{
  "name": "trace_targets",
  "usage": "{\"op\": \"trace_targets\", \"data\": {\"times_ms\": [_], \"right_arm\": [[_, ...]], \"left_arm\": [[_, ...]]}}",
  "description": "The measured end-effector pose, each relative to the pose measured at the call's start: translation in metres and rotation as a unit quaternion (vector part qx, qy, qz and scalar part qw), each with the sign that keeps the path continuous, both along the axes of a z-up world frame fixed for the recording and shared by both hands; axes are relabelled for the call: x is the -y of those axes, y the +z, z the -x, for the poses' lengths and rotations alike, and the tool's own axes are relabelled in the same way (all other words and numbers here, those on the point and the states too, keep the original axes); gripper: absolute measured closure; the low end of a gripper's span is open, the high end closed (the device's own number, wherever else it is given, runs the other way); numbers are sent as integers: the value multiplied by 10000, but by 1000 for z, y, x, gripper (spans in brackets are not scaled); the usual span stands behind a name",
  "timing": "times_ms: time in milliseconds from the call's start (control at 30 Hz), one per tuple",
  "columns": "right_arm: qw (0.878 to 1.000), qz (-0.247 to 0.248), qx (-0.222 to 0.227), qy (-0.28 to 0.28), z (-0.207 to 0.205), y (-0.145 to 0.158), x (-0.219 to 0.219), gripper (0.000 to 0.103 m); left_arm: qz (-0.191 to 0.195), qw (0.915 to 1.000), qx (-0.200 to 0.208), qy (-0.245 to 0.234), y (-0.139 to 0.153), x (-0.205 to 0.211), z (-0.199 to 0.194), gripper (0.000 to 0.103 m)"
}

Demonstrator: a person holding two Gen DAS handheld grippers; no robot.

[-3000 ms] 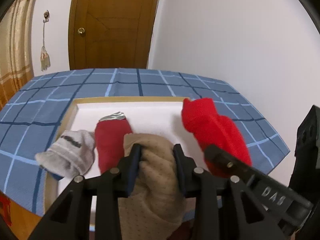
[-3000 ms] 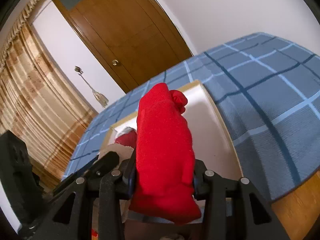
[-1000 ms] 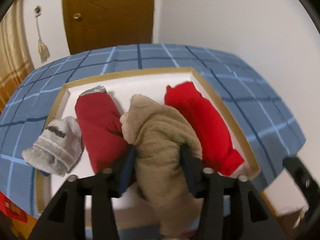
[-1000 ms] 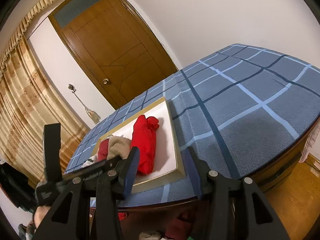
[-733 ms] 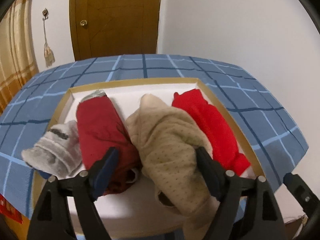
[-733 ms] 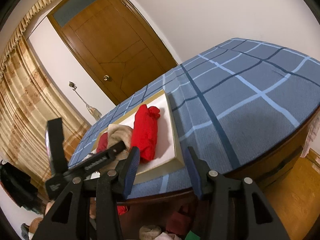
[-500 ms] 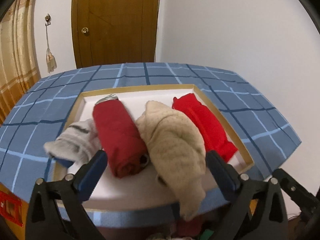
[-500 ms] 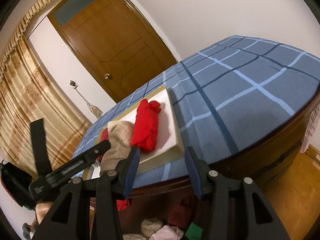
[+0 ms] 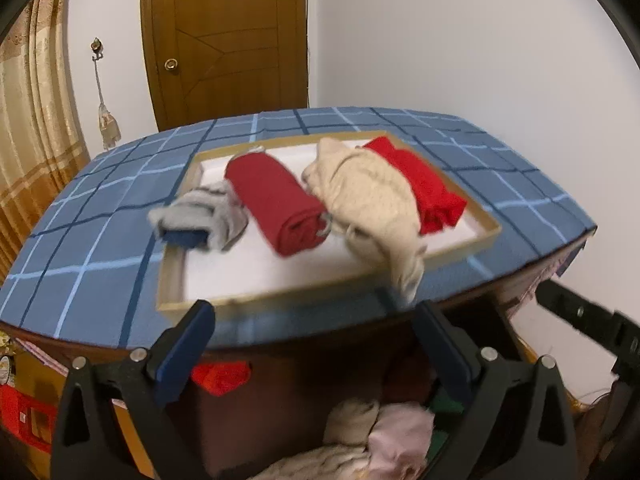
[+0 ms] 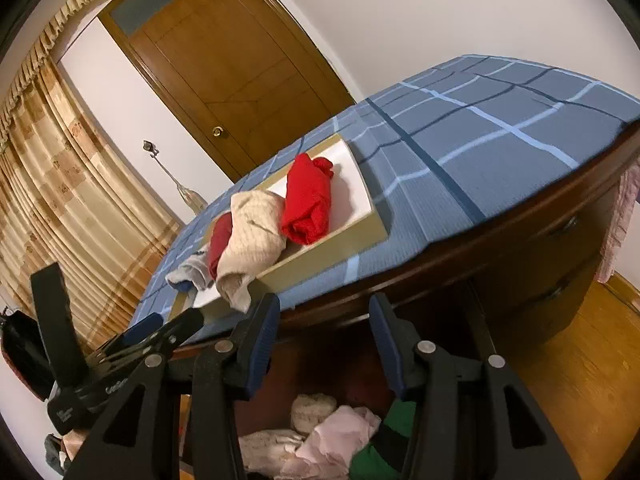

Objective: Take underwear out of drawer
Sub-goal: 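Move both grippers back down into the open drawer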

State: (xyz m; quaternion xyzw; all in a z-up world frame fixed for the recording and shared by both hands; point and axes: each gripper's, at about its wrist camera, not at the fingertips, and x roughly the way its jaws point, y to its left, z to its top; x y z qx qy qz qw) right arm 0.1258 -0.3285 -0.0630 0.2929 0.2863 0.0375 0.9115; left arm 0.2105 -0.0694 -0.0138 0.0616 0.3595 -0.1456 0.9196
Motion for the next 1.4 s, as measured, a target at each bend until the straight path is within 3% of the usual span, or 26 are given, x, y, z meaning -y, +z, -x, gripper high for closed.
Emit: {"op": "trace_targets", "data": {"times_ms": [400, 1033, 1233, 1400], "right_arm": [[9990, 122, -374, 203, 19, -26, -14, 53], [9917, 88, -1159, 557, 40, -73, -35, 53], [9888, 31, -1360, 606, 44, -80, -34, 53], [9878, 35, -1416, 642, 46, -79, -30, 53]], "left_arm": [[-40, 9994, -312, 109, -31, -40, 34, 2], [-496, 9942, -933, 177, -83, -73, 59, 2], [-800, 9906, -1101, -156, -95, -74, 61, 2], [-1233, 9781, -1380, -949, -111, -64, 60, 2]]}}
